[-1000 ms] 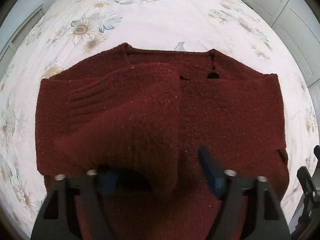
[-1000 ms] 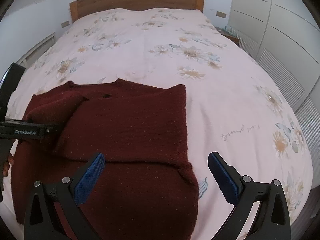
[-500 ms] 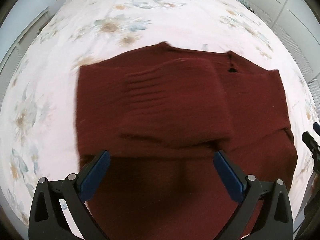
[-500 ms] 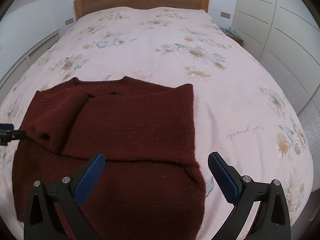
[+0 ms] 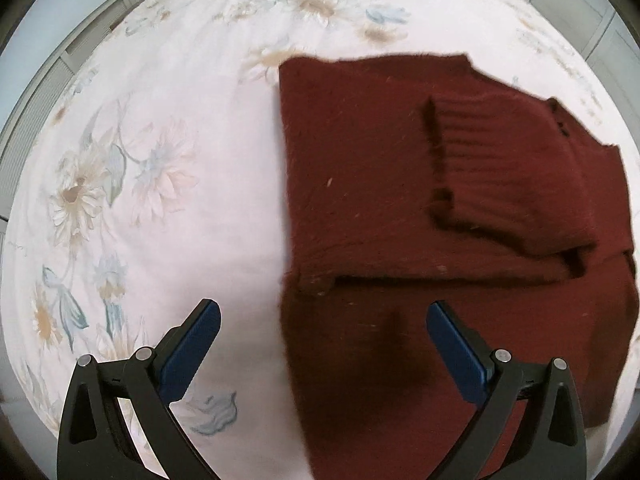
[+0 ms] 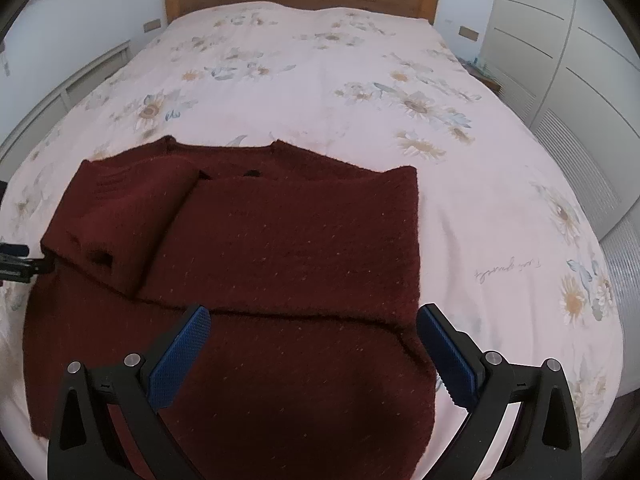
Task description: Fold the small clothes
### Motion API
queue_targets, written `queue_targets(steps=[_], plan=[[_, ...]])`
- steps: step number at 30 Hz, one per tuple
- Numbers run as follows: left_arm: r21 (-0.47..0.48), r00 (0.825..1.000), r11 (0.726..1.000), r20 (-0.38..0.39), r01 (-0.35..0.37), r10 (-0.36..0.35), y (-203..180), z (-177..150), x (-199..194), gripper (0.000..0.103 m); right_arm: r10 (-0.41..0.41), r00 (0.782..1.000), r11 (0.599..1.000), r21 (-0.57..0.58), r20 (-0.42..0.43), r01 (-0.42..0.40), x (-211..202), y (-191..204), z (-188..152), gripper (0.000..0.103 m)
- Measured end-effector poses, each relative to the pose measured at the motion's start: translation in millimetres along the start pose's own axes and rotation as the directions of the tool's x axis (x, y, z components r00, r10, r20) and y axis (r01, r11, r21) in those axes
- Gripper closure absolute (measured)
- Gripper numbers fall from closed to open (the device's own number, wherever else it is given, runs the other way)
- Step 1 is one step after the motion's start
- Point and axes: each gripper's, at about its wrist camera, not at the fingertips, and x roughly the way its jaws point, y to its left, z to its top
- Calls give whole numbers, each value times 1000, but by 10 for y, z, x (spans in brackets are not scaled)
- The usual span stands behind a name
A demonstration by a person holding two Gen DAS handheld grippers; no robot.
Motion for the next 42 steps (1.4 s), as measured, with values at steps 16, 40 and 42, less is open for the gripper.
queue_targets(steps=[16,40,42], plan=[[63,995,994,38,92,-94,-174,187,295,80,32,999,992,-118,-15,-33,131,623,218,1],[2,988,989,35,150,-150,-1,223,303,90,83,980,896,-417,-182,-153,1001,2535,695,1],[3,988,988,36,153,-153,99,178,327,90,85,977,907,-391,-196,-157,1066,2540,725,6]])
